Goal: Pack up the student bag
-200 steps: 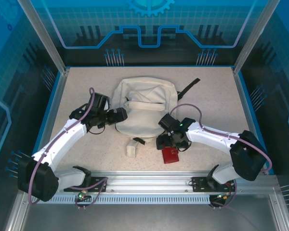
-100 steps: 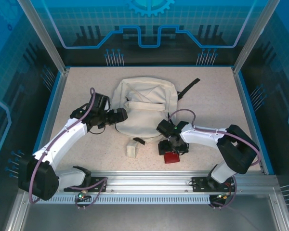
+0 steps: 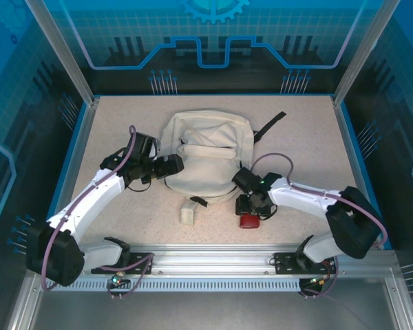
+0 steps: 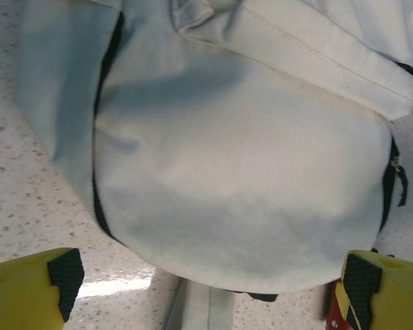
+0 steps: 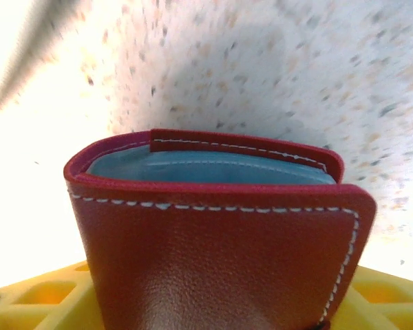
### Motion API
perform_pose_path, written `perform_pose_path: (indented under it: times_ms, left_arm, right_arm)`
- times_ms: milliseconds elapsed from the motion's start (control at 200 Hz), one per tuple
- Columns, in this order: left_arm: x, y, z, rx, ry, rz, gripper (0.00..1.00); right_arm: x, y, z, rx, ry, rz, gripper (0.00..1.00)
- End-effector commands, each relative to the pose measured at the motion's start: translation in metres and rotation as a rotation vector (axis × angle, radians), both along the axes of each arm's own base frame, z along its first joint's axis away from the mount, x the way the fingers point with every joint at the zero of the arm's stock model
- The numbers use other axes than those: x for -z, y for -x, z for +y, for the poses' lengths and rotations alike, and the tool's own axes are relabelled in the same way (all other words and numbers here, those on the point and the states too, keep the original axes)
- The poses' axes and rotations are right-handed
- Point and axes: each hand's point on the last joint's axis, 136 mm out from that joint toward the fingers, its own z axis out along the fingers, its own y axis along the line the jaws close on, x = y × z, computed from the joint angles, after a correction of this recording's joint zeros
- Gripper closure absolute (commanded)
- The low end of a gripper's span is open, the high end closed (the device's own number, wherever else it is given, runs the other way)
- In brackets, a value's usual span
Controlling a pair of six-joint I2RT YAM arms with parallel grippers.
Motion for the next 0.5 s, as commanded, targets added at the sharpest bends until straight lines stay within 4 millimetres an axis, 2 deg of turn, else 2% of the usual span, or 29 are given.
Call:
perform_pose_path:
  times_ms: [0, 150, 225, 240, 310, 495]
  left_arm:
    - [0.001, 0.005, -0.018, 0.045, 0.119, 0.028, 0.01]
    - [-0.004, 0.013, -0.05, 0.148, 0.241, 0.012, 0.02]
    - [-0.002, 0.014, -0.059, 0.164, 0.253, 0.011, 0.02]
    - [-0.002, 0.014, -0.06, 0.165, 0.256, 0.01, 0.02]
    - [0.002, 0.014, -0.065, 0.166, 0.272, 0.027, 0.02]
    - [0.005, 0.016, -0.093, 0.235, 0.391, 0.041, 0.08]
  right_arm:
    - [-0.024, -0.012, 0.002, 0.054, -0.107, -0.064, 0.37]
    - [-0.062, -0.032, 0.015, 0.051, -0.267, -0.133, 0.36]
    - [-0.076, -0.043, 0.026, 0.016, -0.317, -0.154, 0.34]
    - [-0.086, -0.049, 0.031, 0.005, -0.335, -0.173, 0.34]
    - [-0.101, -0.064, 0.046, -0.039, -0.368, -0.19, 0.34]
    - [-0.115, -0.104, 0.097, -0.113, -0.484, -0.178, 0.32]
